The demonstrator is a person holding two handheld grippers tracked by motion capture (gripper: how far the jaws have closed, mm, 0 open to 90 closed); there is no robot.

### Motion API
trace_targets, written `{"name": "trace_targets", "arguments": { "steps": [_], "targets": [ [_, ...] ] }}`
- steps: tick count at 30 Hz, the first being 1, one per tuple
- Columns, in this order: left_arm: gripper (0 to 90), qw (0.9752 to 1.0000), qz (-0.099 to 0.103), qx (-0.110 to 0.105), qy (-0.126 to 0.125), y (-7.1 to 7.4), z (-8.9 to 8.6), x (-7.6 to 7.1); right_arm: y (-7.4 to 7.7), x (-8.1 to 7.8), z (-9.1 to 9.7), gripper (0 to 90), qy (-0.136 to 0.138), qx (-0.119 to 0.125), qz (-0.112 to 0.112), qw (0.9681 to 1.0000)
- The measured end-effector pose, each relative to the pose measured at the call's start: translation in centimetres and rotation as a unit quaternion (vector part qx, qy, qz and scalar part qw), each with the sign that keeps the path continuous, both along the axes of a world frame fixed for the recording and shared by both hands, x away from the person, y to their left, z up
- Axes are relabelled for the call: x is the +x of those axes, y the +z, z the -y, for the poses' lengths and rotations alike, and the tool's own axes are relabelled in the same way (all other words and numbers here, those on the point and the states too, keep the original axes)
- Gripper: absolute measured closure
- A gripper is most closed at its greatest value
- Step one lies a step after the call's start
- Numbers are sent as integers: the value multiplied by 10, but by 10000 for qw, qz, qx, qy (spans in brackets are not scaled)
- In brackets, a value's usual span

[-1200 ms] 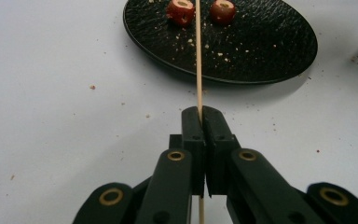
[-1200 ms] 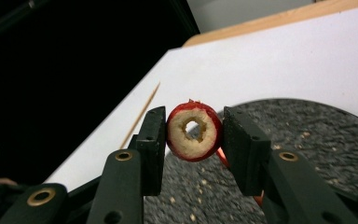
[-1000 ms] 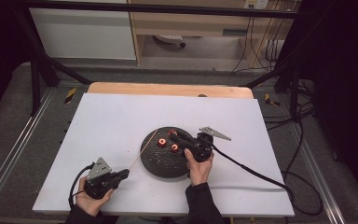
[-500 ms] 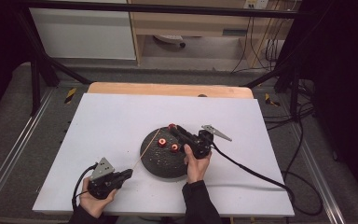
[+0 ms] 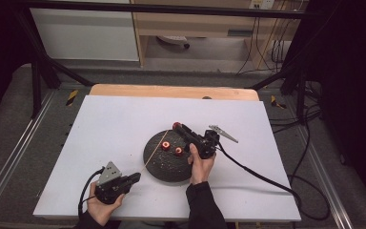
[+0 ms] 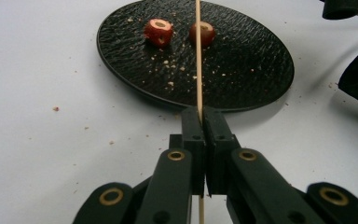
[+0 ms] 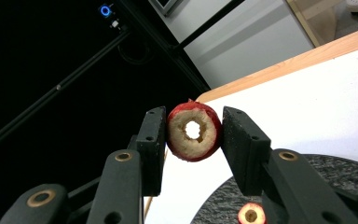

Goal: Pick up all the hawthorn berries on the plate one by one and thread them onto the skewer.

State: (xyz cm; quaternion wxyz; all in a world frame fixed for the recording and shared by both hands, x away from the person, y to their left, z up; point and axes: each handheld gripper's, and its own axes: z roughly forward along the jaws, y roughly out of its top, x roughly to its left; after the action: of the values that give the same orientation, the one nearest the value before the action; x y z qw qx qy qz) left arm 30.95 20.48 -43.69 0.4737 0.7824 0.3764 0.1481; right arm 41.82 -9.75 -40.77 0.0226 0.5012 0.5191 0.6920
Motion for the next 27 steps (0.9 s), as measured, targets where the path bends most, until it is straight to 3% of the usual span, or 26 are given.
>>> {"name": "trace_targets", "arguments": {
  "steps": [10, 27],
  "targets": [
    [878, 10000, -40, -84, -22, -2, 10, 0, 0, 3, -1, 615, -118, 262, 44, 9996],
    [878, 9998, -70, -172, -22, -3, 17, 0, -7, 1, -5, 615, -181, 450, 104, 9988]
  ]
}}
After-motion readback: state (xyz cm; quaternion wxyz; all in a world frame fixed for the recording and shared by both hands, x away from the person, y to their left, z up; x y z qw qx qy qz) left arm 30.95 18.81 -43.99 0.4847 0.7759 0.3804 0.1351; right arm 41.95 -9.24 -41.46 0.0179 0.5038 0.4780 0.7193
